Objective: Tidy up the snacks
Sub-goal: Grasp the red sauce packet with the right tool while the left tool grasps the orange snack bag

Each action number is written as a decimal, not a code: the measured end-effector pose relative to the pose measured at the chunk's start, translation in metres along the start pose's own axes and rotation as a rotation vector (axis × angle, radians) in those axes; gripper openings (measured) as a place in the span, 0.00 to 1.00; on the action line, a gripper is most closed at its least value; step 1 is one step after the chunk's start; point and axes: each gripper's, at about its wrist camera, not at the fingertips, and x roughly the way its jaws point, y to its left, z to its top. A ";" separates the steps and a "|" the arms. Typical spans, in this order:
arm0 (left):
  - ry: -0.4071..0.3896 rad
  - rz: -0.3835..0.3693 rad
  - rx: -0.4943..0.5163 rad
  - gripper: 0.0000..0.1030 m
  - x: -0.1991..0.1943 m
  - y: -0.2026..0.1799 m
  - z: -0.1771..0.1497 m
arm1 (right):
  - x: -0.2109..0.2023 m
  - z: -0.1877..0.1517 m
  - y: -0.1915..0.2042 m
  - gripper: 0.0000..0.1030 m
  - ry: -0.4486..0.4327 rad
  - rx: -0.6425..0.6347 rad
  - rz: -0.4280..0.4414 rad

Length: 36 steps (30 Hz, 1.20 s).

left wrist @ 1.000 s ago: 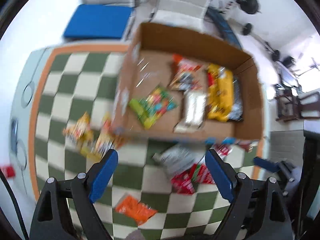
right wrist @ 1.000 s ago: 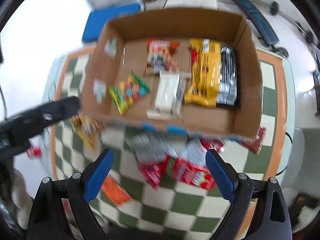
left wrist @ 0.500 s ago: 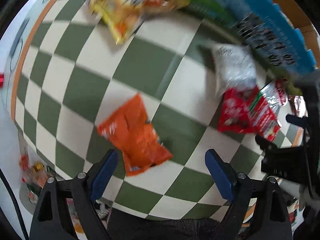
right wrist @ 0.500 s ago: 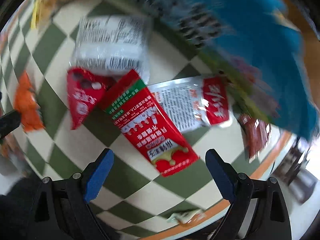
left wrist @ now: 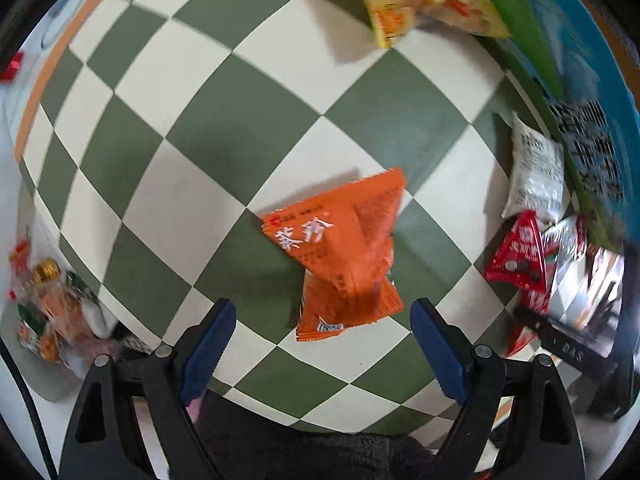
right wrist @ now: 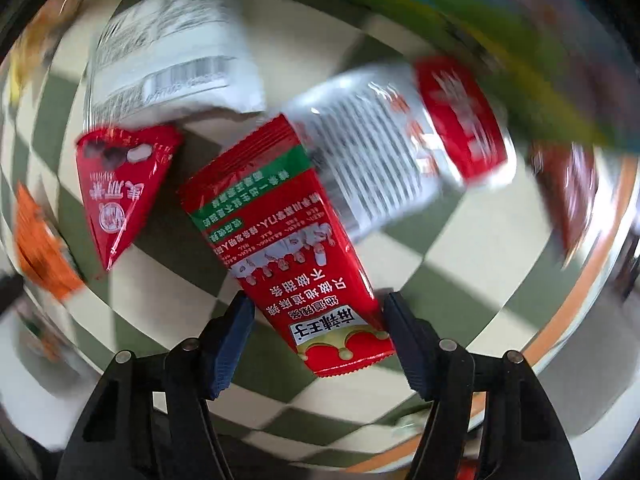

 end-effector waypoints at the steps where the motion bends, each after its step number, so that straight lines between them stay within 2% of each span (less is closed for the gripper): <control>1: 0.015 -0.016 -0.010 0.87 0.003 0.003 0.003 | 0.001 -0.006 -0.009 0.67 0.002 0.064 0.059; 4: 0.062 -0.053 -0.026 0.87 0.015 0.009 0.013 | 0.004 -0.017 -0.028 0.69 0.016 0.210 0.196; 6: 0.085 -0.064 -0.017 0.87 0.024 0.006 0.019 | 0.006 -0.022 -0.034 0.71 0.024 0.260 0.249; 9: 0.094 -0.044 0.024 0.86 0.035 -0.003 0.025 | 0.013 -0.030 -0.043 0.78 0.053 0.329 0.337; 10: 0.085 -0.027 0.046 0.76 0.033 -0.015 0.027 | 0.018 -0.038 -0.046 0.78 0.052 0.343 0.353; 11: 0.076 -0.001 0.086 0.68 0.031 -0.032 0.028 | 0.020 -0.042 -0.047 0.78 0.045 0.349 0.352; 13: 0.057 0.046 0.169 0.62 0.030 -0.048 0.028 | 0.020 -0.044 -0.047 0.78 0.029 0.338 0.324; 17: 0.001 0.122 0.324 0.61 0.025 -0.082 0.026 | 0.015 -0.046 -0.035 0.78 -0.007 0.298 0.197; 20: -0.011 0.168 0.412 0.61 0.029 -0.102 0.026 | 0.016 -0.046 -0.034 0.78 -0.023 0.308 0.164; 23: -0.014 0.206 0.458 0.61 0.033 -0.111 0.025 | 0.017 -0.048 -0.028 0.78 -0.046 0.325 0.133; 26: -0.014 0.226 0.495 0.61 0.033 -0.114 0.024 | 0.013 -0.053 -0.020 0.71 -0.088 0.366 0.104; 27: -0.011 0.227 0.503 0.61 0.032 -0.113 0.023 | 0.012 -0.058 -0.014 0.66 -0.093 0.393 0.124; 28: -0.005 0.221 0.507 0.61 0.030 -0.116 0.023 | 0.012 -0.065 -0.016 0.66 -0.089 0.427 0.169; 30: 0.008 0.219 0.513 0.62 0.030 -0.111 0.021 | 0.020 -0.079 -0.025 0.66 -0.047 0.493 0.313; 31: 0.014 0.217 0.521 0.62 0.031 -0.108 0.020 | 0.024 -0.083 -0.026 0.66 -0.018 0.507 0.348; 32: 0.016 0.219 0.527 0.62 0.033 -0.105 0.018 | 0.025 -0.087 -0.028 0.66 -0.002 0.514 0.348; 34: 0.019 0.234 0.546 0.62 0.035 -0.102 0.016 | 0.022 -0.091 -0.027 0.70 -0.029 0.507 0.323; 36: 0.025 0.252 0.562 0.62 0.042 -0.092 0.009 | 0.018 -0.087 -0.023 0.70 -0.039 0.491 0.277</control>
